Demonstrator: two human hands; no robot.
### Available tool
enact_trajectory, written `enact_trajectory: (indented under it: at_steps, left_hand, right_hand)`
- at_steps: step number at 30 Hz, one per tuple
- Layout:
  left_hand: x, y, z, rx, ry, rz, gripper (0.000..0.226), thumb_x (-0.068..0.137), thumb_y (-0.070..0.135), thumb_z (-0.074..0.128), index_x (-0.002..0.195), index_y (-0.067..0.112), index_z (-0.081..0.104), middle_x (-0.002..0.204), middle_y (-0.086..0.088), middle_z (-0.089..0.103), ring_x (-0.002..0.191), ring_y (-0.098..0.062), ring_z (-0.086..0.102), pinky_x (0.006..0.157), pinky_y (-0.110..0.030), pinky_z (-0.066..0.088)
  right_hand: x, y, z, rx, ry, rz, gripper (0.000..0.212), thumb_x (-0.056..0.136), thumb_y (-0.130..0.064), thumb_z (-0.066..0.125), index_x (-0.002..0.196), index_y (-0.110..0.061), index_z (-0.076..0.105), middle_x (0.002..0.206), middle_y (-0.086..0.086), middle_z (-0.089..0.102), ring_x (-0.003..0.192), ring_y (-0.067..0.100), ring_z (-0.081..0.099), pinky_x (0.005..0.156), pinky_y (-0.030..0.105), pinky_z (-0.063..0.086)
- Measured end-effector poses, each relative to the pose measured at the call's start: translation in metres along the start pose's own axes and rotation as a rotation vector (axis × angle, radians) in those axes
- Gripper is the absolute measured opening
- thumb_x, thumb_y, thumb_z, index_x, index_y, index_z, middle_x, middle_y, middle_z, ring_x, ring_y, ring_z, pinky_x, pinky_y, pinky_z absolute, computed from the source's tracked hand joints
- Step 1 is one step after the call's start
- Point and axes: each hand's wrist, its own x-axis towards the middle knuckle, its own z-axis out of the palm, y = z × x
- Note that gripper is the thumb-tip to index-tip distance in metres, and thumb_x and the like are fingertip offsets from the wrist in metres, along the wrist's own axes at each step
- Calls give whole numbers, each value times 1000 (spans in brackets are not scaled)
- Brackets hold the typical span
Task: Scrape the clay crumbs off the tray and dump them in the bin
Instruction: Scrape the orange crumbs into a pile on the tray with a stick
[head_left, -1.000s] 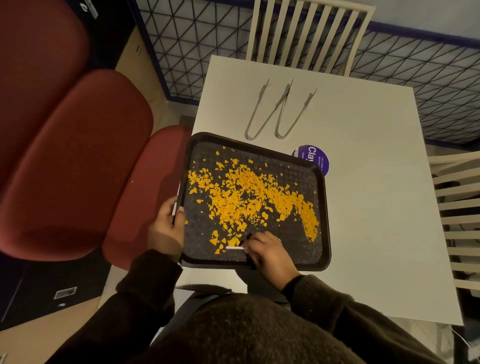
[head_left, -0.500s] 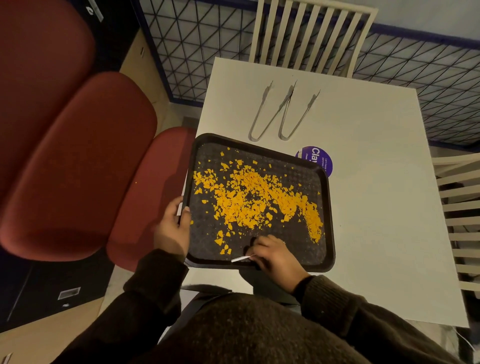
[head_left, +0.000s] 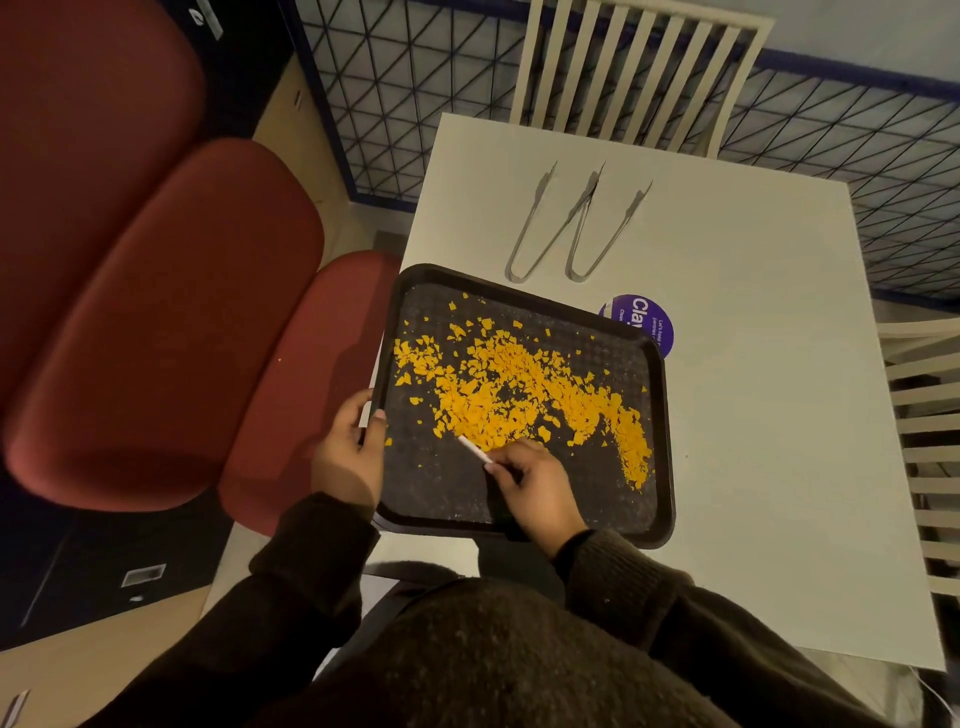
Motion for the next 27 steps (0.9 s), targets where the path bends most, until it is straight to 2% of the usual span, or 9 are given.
enact_trajectory:
  at_steps: [2, 4, 7, 9, 14, 17, 19, 22, 27]
  left_hand:
    - [1, -1, 0, -3, 10, 1, 27, 91, 26, 54, 118, 25, 57, 67, 7, 60, 65, -15, 58, 72, -31, 45]
    - [3, 0, 0, 8, 13, -4, 27, 91, 27, 54, 118, 26, 57, 67, 6, 60, 67, -18, 59, 72, -31, 45]
    - [3, 0, 1, 5, 6, -15, 27, 92, 24, 53, 118, 26, 57, 70, 7, 62, 71, -16, 61, 75, -30, 46]
    - [2, 0, 1, -6, 6, -18, 27, 92, 24, 53, 119, 25, 57, 72, 5, 63, 72, -16, 62, 76, -29, 46]
    - [0, 3, 1, -27, 7, -20, 28, 92, 21, 53, 120, 24, 57, 73, 2, 62, 71, -12, 61, 71, -25, 42]
    - [-3, 5, 0, -24, 7, -17, 28, 93, 20, 53, 120, 25, 56, 72, 3, 61, 67, -5, 59, 65, -20, 41]
    - [-4, 6, 0, -28, 10, -9, 28, 93, 20, 53, 120, 24, 56, 71, 4, 61, 68, -8, 59, 66, -20, 41]
    - [-3, 7, 0, -23, 17, -17, 28, 92, 20, 53, 120, 22, 57, 73, 1, 61, 71, -12, 59, 71, -23, 40]
    - [0, 3, 0, -21, 15, -20, 29, 92, 22, 53, 121, 23, 57, 73, 1, 60, 72, -14, 59, 74, -25, 40]
  right_hand:
    - [-1, 0, -3, 4, 15, 10, 11, 87, -14, 62, 94, -12, 70, 86, -5, 57, 83, 12, 50, 71, 18, 37]
    - [-7, 0, -6, -33, -33, -76, 11, 87, -17, 61, 94, -14, 70, 87, -4, 58, 84, 12, 49, 72, 15, 36]
    - [-18, 1, -2, -110, -156, -211, 12, 87, -19, 61, 95, -16, 71, 92, 1, 63, 90, 16, 52, 80, 25, 41]
    - [-22, 0, 2, -131, -177, -219, 14, 87, -19, 61, 97, -15, 71, 96, 3, 65, 93, 16, 53, 82, 26, 41]
    - [-8, 3, 1, -97, -53, -70, 13, 89, -18, 59, 97, -13, 69, 88, -4, 57, 85, 9, 47, 75, 22, 38]
    - [4, 9, -6, -56, 68, 64, 9, 88, -14, 59, 94, -14, 66, 87, -7, 55, 84, 13, 51, 74, 25, 40]
    - [8, 12, -10, -49, 92, 74, 7, 88, -13, 59, 91, -14, 65, 86, -5, 56, 84, 14, 52, 72, 24, 40]
    - [1, 17, -15, -98, 14, -48, 7, 88, -15, 60, 91, -16, 66, 87, -5, 57, 84, 12, 49, 71, 19, 36]
    - [-25, 34, -18, -265, -169, -285, 11, 86, -20, 61, 94, -20, 69, 94, 0, 65, 90, 16, 55, 79, 28, 42]
